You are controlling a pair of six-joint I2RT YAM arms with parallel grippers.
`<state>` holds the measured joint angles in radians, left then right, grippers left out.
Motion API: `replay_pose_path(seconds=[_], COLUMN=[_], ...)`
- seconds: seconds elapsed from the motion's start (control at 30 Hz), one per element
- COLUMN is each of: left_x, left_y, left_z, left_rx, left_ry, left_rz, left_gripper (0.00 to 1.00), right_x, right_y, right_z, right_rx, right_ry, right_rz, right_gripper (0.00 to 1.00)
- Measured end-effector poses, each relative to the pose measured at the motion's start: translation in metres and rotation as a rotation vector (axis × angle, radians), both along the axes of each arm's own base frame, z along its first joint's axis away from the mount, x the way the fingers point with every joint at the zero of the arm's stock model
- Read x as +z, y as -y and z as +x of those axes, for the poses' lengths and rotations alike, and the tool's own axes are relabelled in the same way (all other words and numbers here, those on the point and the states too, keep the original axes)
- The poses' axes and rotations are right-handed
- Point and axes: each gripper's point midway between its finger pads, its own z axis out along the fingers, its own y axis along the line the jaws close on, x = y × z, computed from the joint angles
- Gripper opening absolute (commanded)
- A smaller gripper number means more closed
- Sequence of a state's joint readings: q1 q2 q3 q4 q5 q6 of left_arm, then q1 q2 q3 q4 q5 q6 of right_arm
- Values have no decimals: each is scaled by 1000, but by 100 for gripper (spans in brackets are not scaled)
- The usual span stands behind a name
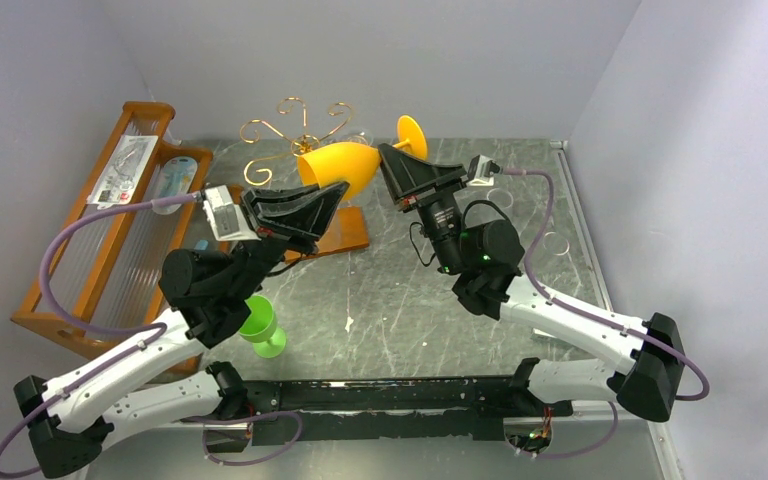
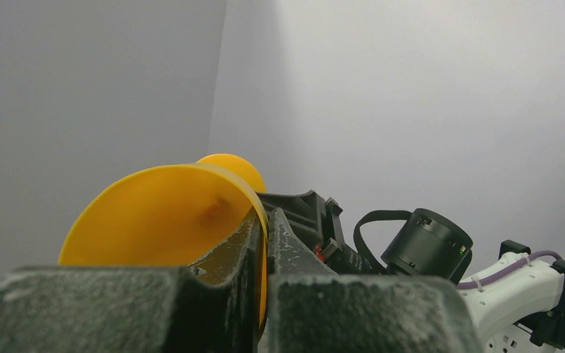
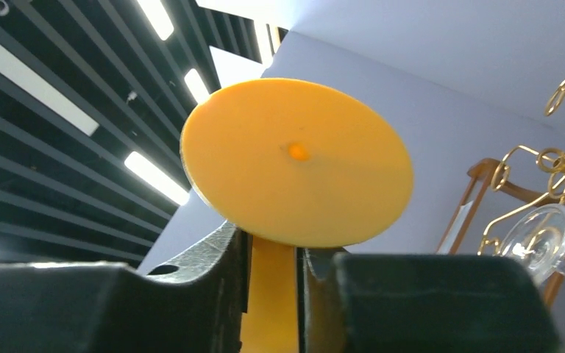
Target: Place the wine glass upside down on the wine glass rack
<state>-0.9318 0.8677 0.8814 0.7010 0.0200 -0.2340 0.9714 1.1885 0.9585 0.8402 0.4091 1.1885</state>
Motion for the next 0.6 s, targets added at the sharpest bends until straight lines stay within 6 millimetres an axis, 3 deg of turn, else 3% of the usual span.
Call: replay_pose_path(seconds=[0.13, 0.3, 0.43, 0.6], left_x=[-5, -16, -33, -46], left_y=[-4, -5, 0, 4], left_z=[-4, -7, -5, -4], left_rx=[-4, -22, -49, -68], left_ry=[6, -12, -73, -138], left_rz=[-4, 5, 29, 55], left_gripper=[6, 23, 28, 59], right_x=[2, 4, 1, 0], right_y=[1, 0, -4, -6], right_z=[0, -2, -1, -1], right_rx=[-5, -13, -18, -26], right_ry=[7, 31, 43, 59], right_rz=[1, -20, -40, -63], right_gripper=[1, 0, 0, 0])
